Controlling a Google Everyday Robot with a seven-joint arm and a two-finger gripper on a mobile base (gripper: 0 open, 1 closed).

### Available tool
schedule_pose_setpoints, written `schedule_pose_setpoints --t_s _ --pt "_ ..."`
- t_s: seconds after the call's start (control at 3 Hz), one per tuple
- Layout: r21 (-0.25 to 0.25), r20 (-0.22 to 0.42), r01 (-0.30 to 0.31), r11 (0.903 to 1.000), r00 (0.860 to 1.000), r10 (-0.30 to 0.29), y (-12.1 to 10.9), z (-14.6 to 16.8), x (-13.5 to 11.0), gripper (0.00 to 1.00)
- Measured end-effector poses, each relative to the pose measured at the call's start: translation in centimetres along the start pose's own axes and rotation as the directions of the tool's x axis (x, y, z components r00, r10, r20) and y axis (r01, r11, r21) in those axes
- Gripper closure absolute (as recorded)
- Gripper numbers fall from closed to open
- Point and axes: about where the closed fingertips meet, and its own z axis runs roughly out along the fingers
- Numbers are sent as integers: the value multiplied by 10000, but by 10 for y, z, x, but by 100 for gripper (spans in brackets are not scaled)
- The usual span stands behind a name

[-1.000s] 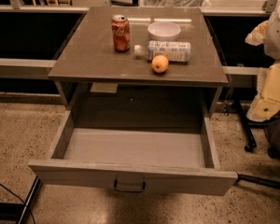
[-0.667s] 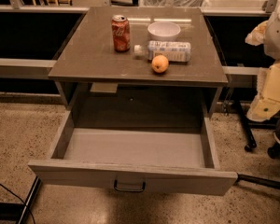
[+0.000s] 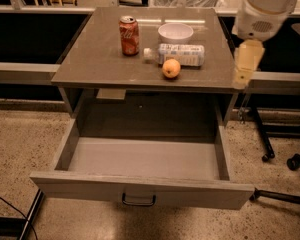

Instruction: Place blue plastic bottle into top drawer

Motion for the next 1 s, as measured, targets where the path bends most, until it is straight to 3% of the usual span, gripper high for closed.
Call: schedule_pose_setpoints --t_s 0.33,0.67,1.0 --pt "8 -316 618 9981 9976 -618 -55 69 -17 0" --pt "18 -313 619 9981 9976 -619 -55 68 -17 0" --pt "-102 -49 790 9968 9969 -791 -73 89 -32 0"
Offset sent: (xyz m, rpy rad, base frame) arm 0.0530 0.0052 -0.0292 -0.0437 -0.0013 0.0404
